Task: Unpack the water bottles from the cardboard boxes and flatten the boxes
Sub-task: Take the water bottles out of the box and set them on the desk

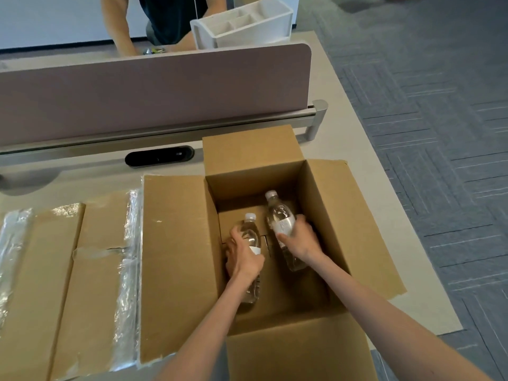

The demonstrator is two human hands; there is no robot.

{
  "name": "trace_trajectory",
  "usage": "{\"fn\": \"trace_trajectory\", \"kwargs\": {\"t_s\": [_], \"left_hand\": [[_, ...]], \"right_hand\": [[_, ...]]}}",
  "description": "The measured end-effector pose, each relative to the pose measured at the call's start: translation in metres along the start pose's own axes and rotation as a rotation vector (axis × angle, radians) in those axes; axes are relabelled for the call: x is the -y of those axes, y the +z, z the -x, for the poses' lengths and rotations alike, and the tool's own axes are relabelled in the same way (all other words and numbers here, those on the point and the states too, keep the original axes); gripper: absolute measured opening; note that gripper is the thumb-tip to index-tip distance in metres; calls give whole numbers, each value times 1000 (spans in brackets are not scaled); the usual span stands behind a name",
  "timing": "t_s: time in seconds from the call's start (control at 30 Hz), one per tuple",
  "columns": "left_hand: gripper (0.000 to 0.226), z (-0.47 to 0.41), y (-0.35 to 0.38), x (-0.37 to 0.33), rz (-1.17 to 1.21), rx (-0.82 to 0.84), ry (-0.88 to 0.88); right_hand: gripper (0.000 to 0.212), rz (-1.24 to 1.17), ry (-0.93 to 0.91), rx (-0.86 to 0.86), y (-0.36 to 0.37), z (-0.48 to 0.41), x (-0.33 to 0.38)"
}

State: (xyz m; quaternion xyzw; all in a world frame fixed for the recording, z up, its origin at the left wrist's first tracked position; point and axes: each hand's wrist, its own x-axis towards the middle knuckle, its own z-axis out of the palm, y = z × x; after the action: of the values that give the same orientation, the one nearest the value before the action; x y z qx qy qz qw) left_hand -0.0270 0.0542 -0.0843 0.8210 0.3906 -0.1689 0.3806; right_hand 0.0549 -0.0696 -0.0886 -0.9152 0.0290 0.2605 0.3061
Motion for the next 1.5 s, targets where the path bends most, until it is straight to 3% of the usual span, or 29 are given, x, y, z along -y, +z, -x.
{"fn": "trace_trajectory", "kwargs": {"t_s": [0.2,0.5,0.9,1.1,1.37,1.5], "left_hand": [[94,-3,3,1,-3,9,0],[89,-9,1,4,-2,54,-43],[72,-6,-23,-24,239,-112,89],[64,0,-66,-73,229,-238,210],[87,-2,-110,-145,673,-353,298],[82,-13,-120,-177,842,-359,330]], "right_hand": [[37,-122,-182,-121,-16,14,8],[61,-329,-427,-213,-67,35,43],[68,-529,-531,-202,-140,19,75],[58,-666,-524,-330,-164,1,85],[67,-767,-459,-410,-190,-36,90],[67,-788,-424,-407,-196,-57,86]]}}
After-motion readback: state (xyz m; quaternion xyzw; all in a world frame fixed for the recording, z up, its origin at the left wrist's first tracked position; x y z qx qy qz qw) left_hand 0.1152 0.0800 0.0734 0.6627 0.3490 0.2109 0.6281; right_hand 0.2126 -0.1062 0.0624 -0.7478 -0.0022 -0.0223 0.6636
